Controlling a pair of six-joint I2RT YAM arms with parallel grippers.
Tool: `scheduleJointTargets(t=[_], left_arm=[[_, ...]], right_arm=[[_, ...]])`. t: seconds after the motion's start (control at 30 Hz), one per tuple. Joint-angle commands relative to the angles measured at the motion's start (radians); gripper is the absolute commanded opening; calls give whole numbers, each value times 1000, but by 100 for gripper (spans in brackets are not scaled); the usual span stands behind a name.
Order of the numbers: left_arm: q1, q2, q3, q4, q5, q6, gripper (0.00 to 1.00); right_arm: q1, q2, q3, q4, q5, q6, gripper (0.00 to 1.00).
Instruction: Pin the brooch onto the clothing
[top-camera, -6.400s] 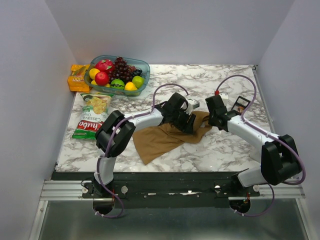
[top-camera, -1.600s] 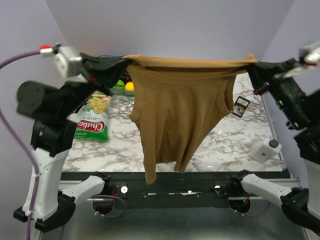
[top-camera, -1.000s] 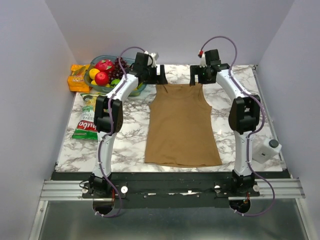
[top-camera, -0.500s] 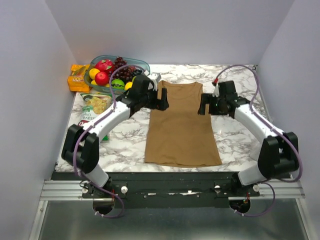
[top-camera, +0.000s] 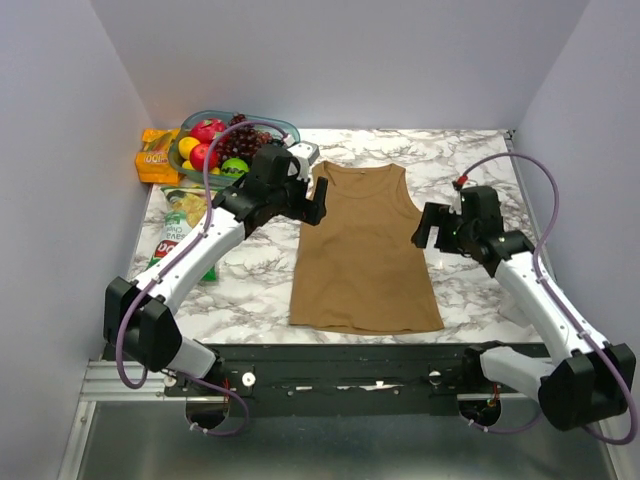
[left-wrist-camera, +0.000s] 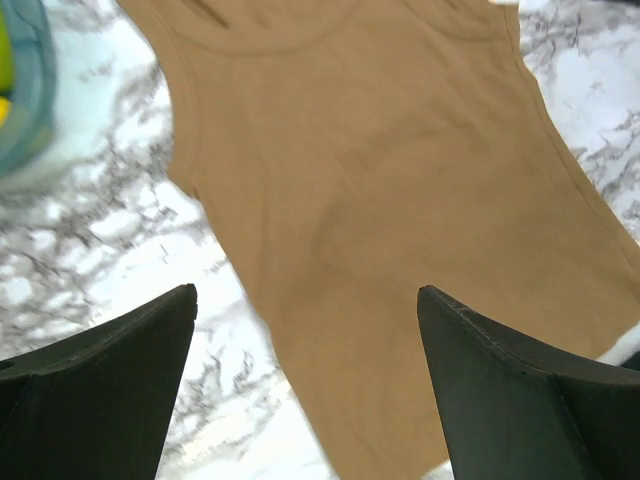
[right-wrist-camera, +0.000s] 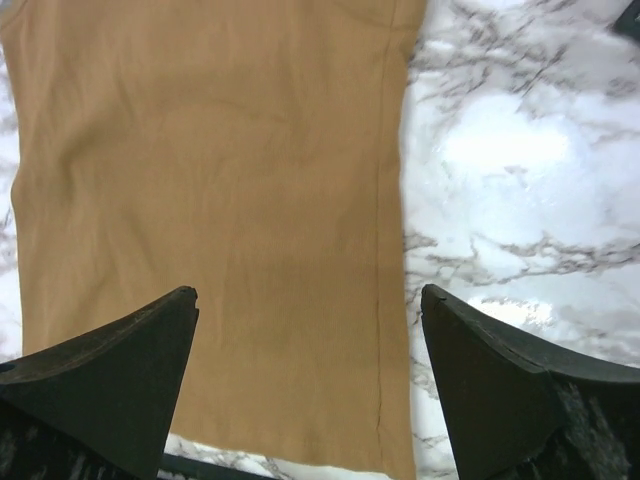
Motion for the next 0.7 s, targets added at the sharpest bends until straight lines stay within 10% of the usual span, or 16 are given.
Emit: scheduleJointTargets(t=[0.0, 0.67], left_arm=[[51, -31, -58, 57, -33, 83, 99], [97, -247, -174, 98, -133, 135, 97]], right_arm=[[-76, 136, 136, -46, 59, -3, 100], [-403, 737, 515, -43, 218, -14, 99]])
